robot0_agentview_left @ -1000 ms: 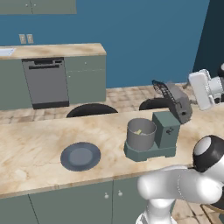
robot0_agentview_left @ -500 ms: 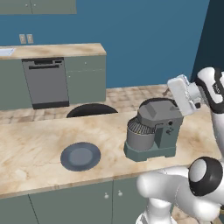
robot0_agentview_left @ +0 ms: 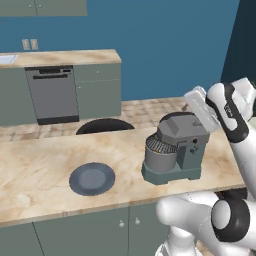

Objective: Add butter and sugar cubes to the stand mixer bowl and then turn on the stand mixer to begin making frosting.

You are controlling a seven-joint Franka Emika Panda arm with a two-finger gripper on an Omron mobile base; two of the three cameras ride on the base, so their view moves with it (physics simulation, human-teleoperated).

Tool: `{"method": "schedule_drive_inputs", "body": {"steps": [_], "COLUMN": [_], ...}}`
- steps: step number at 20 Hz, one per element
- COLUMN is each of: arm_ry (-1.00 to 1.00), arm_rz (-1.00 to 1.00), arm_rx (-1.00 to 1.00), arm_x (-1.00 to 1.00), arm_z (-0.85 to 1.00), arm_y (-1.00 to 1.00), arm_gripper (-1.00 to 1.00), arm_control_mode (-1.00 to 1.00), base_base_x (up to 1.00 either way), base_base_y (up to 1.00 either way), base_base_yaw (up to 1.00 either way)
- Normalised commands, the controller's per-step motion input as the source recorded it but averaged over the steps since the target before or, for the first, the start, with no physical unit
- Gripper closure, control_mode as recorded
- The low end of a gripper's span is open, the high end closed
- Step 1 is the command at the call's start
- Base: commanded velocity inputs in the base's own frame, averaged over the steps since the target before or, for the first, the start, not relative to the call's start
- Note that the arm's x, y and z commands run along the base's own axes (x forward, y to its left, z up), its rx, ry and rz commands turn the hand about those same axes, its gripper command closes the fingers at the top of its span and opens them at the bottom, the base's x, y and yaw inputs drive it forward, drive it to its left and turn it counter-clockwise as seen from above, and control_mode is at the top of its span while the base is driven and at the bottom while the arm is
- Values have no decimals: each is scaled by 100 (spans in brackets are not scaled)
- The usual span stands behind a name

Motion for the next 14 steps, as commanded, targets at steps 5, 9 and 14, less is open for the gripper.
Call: {"method": "schedule_drive_inputs", "body": {"steps": [5,9,14], "arm_ry": [0,0,5], "arm_rz": [1,8,16], "arm_rx": [0,0,0], "arm_x": [-70,-69,-66], "arm_z": [63,56,18], "arm_y": [0,0,-7], "arm_gripper": [-100,-100,-100], "arm_control_mode": [-100,-100,-100], "base_base_x": [0,0,0], "base_base_y": [0,0,0], "base_base_yaw": [0,0,0]}}
